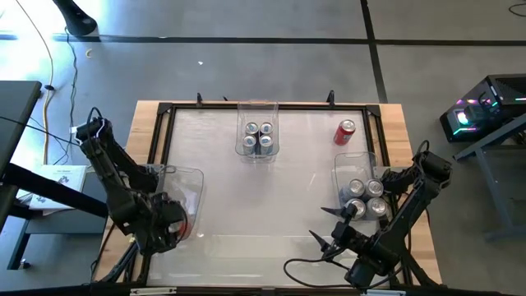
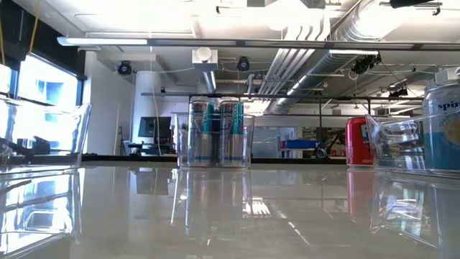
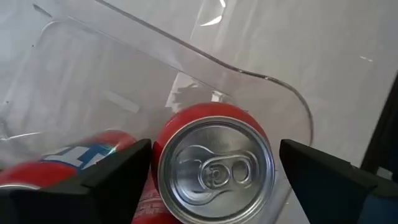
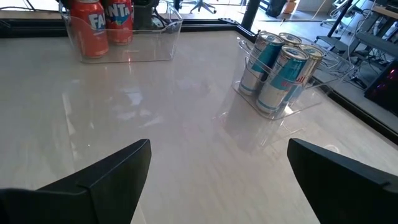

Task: Sort soda cans
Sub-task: Put the bottom orange soda can into bottom left center transparent bin, then put the orange soda can into bottom left center transparent bin

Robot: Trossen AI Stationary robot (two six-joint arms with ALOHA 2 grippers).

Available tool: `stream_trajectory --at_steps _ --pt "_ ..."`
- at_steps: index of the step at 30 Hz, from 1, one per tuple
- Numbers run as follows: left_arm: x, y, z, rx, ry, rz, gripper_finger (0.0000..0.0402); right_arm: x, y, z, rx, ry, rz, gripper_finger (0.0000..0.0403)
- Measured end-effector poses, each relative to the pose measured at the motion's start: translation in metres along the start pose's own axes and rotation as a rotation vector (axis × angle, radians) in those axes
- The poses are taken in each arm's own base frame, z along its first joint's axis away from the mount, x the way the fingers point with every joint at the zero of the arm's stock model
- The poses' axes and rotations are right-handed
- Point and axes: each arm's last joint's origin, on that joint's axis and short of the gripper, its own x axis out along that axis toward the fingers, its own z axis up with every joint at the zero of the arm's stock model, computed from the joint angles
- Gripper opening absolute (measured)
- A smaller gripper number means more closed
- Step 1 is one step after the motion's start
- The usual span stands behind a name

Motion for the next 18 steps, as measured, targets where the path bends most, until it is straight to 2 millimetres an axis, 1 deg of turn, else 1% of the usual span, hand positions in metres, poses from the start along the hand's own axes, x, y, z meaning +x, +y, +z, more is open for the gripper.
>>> stream_trajectory --at_steps 3,6,8,10,12,14,16,18 --pt "-0.005 0.002 0.002 0.004 -0.003 -0.024 0.035 0.0 0.0 0.0 -0.007 0.0 0.0 0.0373" --pt "-0.016 0.003 0.008 -0.004 -0.028 -0.064 0.035 0.002 -0.001 0.001 -0.006 0.001 -0.008 0.0373" --pt "-0.027 0.004 0.013 -0.005 -0.055 -0.087 0.0351 0.008 -0.002 0.003 0.007 0.003 -0.029 0.0373" --pt "-0.037 0.005 0.018 -0.005 -0.101 -0.1 0.0351 0.017 -0.005 0.006 0.037 0.015 -0.059 0.0373" --pt "-0.048 0.004 0.024 0.013 -0.178 -0.109 0.0351 0.028 -0.007 0.009 0.058 0.065 -0.081 0.0373" --pt "-0.057 0.004 0.03 0.039 -0.293 -0.1 0.0351 0.039 -0.01 0.014 0.046 0.115 -0.112 0.0373" --pt "-0.063 0.004 0.035 0.066 -0.424 -0.061 0.0351 0.048 -0.016 0.025 0.029 0.14 -0.156 0.0373" --pt "-0.066 0.004 0.039 0.081 -0.548 -0.015 0.0351 0.057 -0.028 0.042 0.005 0.186 -0.214 0.0373"
